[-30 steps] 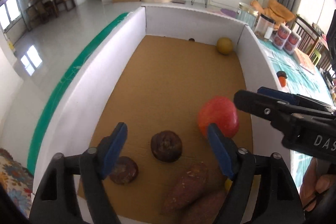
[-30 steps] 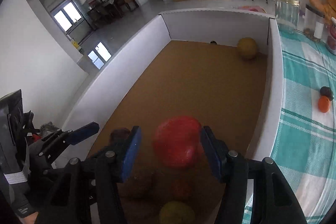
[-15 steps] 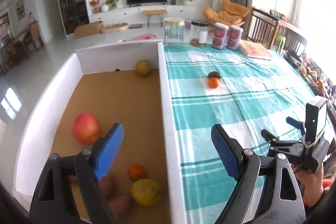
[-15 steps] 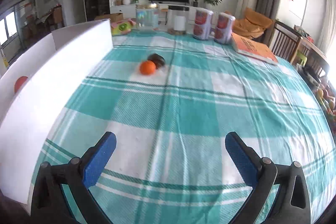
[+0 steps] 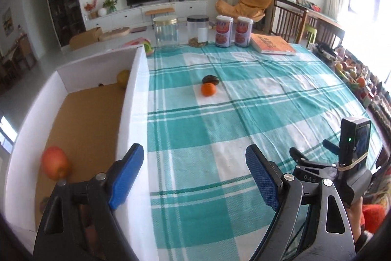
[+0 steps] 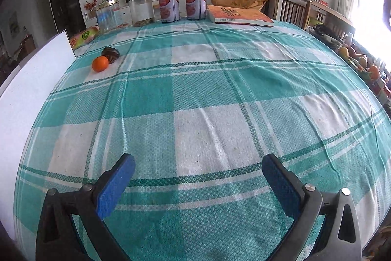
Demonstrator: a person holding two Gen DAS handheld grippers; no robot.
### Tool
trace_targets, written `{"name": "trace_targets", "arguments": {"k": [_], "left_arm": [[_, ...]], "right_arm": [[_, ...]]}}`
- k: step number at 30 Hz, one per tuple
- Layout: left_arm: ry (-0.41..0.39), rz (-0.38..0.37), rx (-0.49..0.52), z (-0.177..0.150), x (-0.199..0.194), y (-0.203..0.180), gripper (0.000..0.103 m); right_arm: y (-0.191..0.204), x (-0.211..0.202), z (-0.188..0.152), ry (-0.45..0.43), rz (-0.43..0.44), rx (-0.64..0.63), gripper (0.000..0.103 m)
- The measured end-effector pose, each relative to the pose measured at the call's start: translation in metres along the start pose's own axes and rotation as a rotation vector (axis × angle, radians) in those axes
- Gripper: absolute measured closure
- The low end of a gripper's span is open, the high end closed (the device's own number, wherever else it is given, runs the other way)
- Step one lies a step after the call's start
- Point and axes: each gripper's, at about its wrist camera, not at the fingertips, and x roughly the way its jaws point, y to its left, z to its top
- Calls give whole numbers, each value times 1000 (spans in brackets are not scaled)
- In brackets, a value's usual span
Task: Organize fruits
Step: 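Grasp the tangerine with the left tool while the right moves toward the dark fruit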
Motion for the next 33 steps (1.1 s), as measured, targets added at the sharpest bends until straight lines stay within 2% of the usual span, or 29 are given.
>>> {"name": "trace_targets", "arguments": {"k": [3,4,6,7,10,12,14,17,19,20,21,23,26,29,33], "left_arm": [[158,-197,-61,-26,44,-24,13],[218,-223,-83,-35,63,-31,13],[289,-216,-142,-45,98,-38,13],[280,-199,-185,-42,110,-38,15],[112,-128,-278,-6,131,-26,14],[43,-81,-308,25,154,-17,14],[24,-29,-318,50,182,-9,15],[53,47,-302,70,223,0,15],[9,75,-270,76,228,1,16],[5,65,-259,77,230,2,23],[17,44,-253,79,232,3,33],[24,34,-216,78,228,2,69],[55,40,-226,66,214,2,70],[96,-4,-270,38,187,3,70],[119,-46,-194,-1,149,-7,70]], "right_arm": [[-5,1,-1,10,14,28,0],[-8,2,-2,18,22,41,0],[-13,3,-3,35,38,72,0],[-16,4,-3,41,48,87,0],[-21,5,-3,49,74,115,0],[-20,6,-2,52,70,107,0],[-18,7,-1,57,65,95,0],[-17,7,-1,59,66,88,0],[-18,7,-1,58,72,90,0],[-18,7,-1,57,75,92,0],[-18,7,-1,57,76,92,0],[-18,8,-1,58,73,90,0],[-16,9,0,62,64,82,0],[-16,9,0,63,65,82,0],[-17,9,0,59,69,87,0]]}}
